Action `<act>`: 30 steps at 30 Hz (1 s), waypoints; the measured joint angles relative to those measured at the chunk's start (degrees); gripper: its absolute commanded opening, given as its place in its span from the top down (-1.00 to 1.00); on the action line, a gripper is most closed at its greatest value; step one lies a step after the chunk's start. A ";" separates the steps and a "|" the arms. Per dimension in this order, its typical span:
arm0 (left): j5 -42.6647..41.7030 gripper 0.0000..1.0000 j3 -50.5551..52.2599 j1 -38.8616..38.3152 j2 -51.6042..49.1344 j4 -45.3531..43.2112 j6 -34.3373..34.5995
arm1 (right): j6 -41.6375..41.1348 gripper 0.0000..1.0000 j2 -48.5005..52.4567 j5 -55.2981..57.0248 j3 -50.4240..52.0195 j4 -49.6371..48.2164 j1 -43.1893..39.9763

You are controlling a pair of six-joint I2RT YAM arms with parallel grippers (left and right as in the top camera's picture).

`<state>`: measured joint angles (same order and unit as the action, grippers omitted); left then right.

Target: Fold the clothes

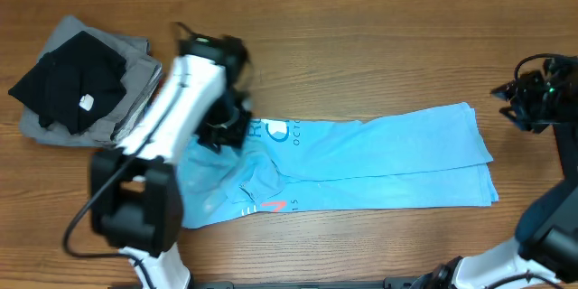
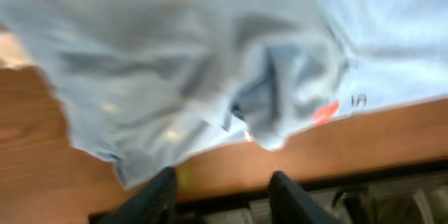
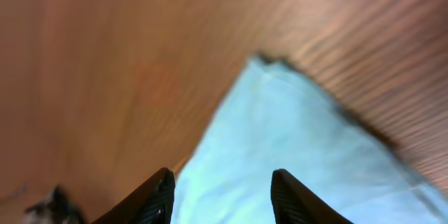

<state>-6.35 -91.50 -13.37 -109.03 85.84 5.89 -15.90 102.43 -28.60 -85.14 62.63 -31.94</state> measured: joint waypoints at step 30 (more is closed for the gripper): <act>11.34 0.91 28.39 12.70 2.91 -41.59 5.68 | -1.46 -0.03 -0.20 12.85 0.00 1.55 10.60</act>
<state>4.99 -63.11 -0.67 -106.13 44.25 11.57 -17.37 102.24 -15.75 -85.14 64.18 -21.34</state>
